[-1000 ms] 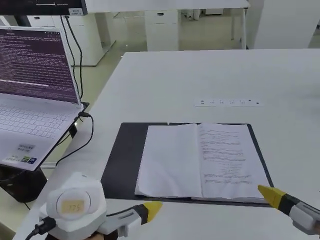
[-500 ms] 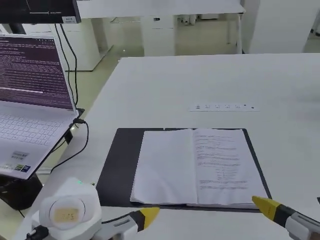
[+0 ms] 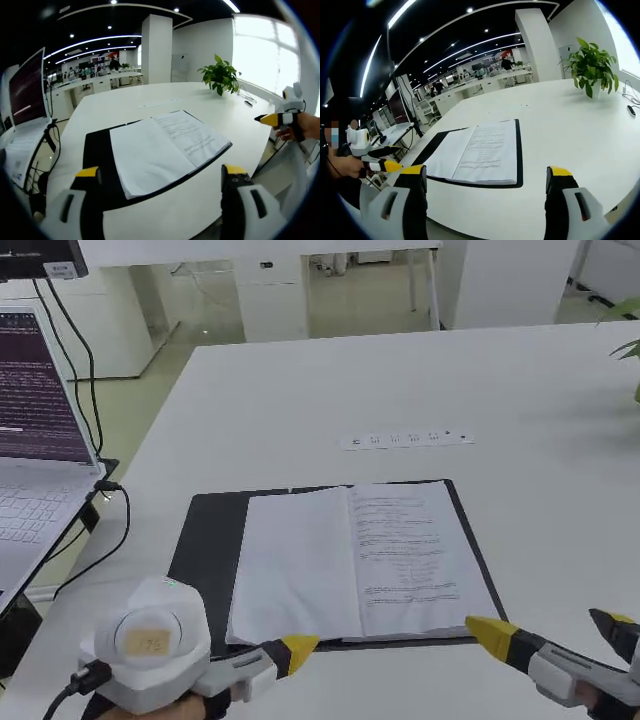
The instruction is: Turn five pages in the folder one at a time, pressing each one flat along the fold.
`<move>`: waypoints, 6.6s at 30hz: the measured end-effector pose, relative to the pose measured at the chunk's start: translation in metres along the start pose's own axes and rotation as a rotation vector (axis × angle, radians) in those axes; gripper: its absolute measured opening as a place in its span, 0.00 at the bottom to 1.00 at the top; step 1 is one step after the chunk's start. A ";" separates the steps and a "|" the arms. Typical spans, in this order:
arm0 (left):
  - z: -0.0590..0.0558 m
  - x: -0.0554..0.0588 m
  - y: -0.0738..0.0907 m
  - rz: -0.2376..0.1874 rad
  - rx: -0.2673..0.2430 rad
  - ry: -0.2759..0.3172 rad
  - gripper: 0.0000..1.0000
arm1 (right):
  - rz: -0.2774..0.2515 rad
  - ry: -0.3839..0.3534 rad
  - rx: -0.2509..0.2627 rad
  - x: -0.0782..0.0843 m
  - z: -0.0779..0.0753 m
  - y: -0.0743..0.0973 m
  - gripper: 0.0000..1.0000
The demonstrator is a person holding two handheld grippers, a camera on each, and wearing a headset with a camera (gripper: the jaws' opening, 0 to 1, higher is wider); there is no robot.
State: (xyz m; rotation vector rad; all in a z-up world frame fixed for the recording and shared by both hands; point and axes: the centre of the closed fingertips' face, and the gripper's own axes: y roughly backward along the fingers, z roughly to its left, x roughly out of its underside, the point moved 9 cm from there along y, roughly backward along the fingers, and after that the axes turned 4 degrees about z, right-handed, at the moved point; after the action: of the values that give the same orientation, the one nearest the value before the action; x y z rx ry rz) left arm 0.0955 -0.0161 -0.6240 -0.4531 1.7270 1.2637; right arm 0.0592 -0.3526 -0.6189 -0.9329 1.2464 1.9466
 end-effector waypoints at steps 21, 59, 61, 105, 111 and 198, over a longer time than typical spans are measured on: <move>-0.064 -0.025 -0.093 0.037 0.182 -0.153 0.87 | 0.015 0.016 -0.006 0.000 0.004 -0.001 0.92; -0.137 0.002 -0.207 0.077 0.179 -0.182 0.47 | 0.028 -0.075 0.051 -0.003 -0.027 -0.005 0.84; -0.137 0.004 -0.207 0.054 0.193 -0.187 0.44 | 0.039 -0.071 0.044 -0.002 -0.027 -0.008 0.84; -0.120 0.008 -0.212 -0.028 0.164 -0.143 0.00 | 0.123 -0.110 -0.139 -0.001 -0.052 -0.129 0.53; -0.120 0.008 -0.212 -0.030 0.164 -0.130 0.00 | 0.151 -0.134 -0.141 0.002 -0.057 -0.140 0.47; 0.057 0.046 0.028 -0.066 -0.036 0.113 0.20 | 0.339 -0.253 -0.305 -0.023 0.194 -0.206 0.00</move>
State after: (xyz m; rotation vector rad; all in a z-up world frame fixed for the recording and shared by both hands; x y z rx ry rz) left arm 0.0771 0.0554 -0.6499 -0.6078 1.7704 1.2445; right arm 0.1946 -0.1041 -0.6395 -0.6148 1.0286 2.4855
